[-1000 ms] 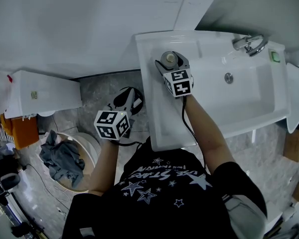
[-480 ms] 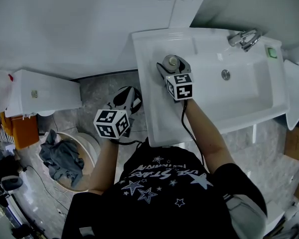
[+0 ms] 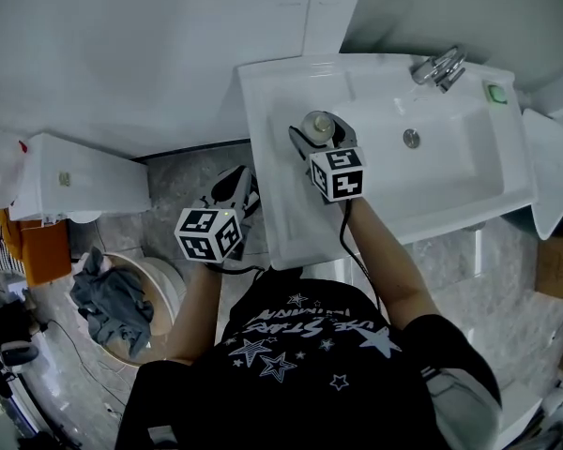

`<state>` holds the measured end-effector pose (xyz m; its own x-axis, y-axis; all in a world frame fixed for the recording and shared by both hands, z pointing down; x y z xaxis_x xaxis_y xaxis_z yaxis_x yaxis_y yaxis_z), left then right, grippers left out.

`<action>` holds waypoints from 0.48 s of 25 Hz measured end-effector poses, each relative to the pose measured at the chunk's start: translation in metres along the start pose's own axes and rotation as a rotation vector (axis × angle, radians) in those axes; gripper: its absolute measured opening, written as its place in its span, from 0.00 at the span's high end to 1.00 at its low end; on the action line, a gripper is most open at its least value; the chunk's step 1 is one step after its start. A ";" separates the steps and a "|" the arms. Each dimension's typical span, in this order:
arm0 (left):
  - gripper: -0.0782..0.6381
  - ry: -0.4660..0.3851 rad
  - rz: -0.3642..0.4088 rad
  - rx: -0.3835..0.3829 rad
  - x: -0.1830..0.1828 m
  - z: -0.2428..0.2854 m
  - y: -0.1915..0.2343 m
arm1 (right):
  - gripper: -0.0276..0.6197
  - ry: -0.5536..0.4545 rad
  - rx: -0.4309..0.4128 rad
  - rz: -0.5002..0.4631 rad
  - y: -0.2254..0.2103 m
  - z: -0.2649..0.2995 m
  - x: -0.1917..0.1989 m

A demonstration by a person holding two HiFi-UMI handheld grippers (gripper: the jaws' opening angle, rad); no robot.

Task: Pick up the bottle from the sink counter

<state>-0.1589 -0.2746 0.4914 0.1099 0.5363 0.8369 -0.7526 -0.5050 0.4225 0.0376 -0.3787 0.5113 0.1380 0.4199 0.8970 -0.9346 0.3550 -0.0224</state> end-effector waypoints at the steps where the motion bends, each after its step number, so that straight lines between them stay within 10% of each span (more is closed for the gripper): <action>1: 0.88 -0.005 0.002 0.001 0.000 -0.002 -0.004 | 0.46 -0.004 -0.003 0.004 0.000 -0.006 -0.001; 12: 0.88 -0.042 0.021 0.001 0.004 -0.020 -0.052 | 0.46 -0.041 -0.042 0.029 -0.002 -0.078 -0.005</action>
<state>-0.1321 -0.2330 0.4659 0.1212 0.4968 0.8594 -0.7544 -0.5166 0.4050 0.0641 -0.3161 0.4723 0.0969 0.3966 0.9129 -0.9232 0.3785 -0.0664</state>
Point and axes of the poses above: the fingertips, and each gripper's own axes: z forward along the fingers, y to its left, x out of its underside, the point moved 7 cm from there along -z, backward along the fingers, and after that the axes turned 10 degrees about x, right-handed, at the moved point
